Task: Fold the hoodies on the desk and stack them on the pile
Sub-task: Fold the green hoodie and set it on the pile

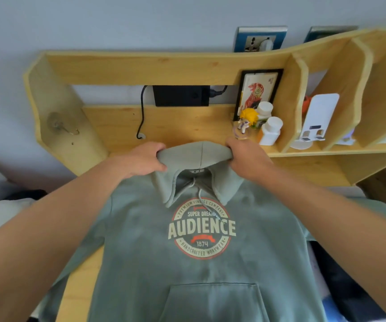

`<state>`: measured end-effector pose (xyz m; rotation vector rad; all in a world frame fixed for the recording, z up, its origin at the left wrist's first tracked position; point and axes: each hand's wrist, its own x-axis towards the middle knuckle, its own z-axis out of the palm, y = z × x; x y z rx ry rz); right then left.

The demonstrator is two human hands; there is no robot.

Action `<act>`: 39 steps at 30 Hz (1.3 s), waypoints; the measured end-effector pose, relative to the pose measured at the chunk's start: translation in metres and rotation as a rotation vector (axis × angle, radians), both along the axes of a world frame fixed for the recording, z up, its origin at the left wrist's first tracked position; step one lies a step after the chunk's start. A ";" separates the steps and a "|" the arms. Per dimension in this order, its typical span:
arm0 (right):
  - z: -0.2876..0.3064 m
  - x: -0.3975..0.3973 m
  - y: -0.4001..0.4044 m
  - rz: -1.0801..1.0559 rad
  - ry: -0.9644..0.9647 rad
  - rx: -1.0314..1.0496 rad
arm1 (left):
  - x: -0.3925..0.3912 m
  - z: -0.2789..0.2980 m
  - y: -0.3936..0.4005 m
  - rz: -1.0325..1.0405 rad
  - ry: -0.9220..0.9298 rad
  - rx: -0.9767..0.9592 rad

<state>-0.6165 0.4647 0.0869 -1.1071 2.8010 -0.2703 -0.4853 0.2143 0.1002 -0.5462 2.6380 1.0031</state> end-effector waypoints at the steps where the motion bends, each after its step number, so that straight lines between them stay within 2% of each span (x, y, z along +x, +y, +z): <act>1: -0.001 0.003 0.003 0.010 0.078 0.030 | 0.002 -0.004 0.006 0.043 0.112 -0.147; 3: -0.010 0.020 0.014 0.092 0.264 -0.052 | 0.018 -0.018 0.023 0.082 0.367 -0.356; 5: -0.035 0.050 0.045 0.207 0.360 -0.176 | 0.059 -0.049 0.041 -0.143 0.490 -0.445; 7: -0.079 0.091 0.093 0.395 0.298 -0.091 | 0.116 -0.101 0.055 -0.442 0.457 -0.456; 9: -0.120 0.136 0.146 0.535 0.108 0.106 | 0.176 -0.141 0.067 -0.577 0.333 -0.386; 10: -0.135 0.151 0.167 0.529 0.025 0.155 | 0.198 -0.158 0.071 -0.543 0.303 -0.334; 11: -0.145 0.160 0.179 0.423 -0.057 0.166 | 0.212 -0.167 0.078 -0.427 0.280 -0.266; 13: -0.149 0.162 0.178 -0.051 -0.257 0.095 | 0.214 -0.178 0.086 0.065 0.197 -0.032; 15: -0.145 0.145 0.153 -0.574 -0.436 -0.084 | 0.186 -0.182 0.081 0.578 0.062 0.214; 17: -0.141 0.120 0.122 -0.779 -0.579 -0.216 | 0.154 -0.185 0.068 0.820 -0.092 0.416; 19: -0.139 0.099 0.094 -0.866 -0.748 -0.312 | 0.124 -0.187 0.054 0.858 -0.154 0.492; 22: -0.135 0.082 0.066 -1.029 -1.206 -0.519 | 0.097 -0.184 0.047 0.950 -0.168 0.618; 24: -0.130 0.077 0.061 -1.009 -1.390 -0.570 | 0.088 -0.171 0.051 0.962 -0.213 0.838; 27: -0.129 0.068 0.063 -0.890 -1.524 -0.589 | 0.085 -0.153 0.054 0.813 -0.276 1.037; 31: -0.134 0.057 0.064 -1.008 -1.585 -0.869 | 0.086 -0.151 0.044 0.808 -0.131 1.103; 33: -0.142 0.056 0.060 -1.010 -1.517 -0.796 | 0.088 -0.158 0.037 0.859 -0.091 1.040; 35: -0.147 0.057 0.056 -0.910 -1.401 -0.614 | 0.091 -0.163 0.031 0.868 -0.077 1.028; 39: -0.138 0.057 0.052 -0.810 -1.435 -0.560 | 0.096 -0.164 0.030 0.908 -0.062 1.228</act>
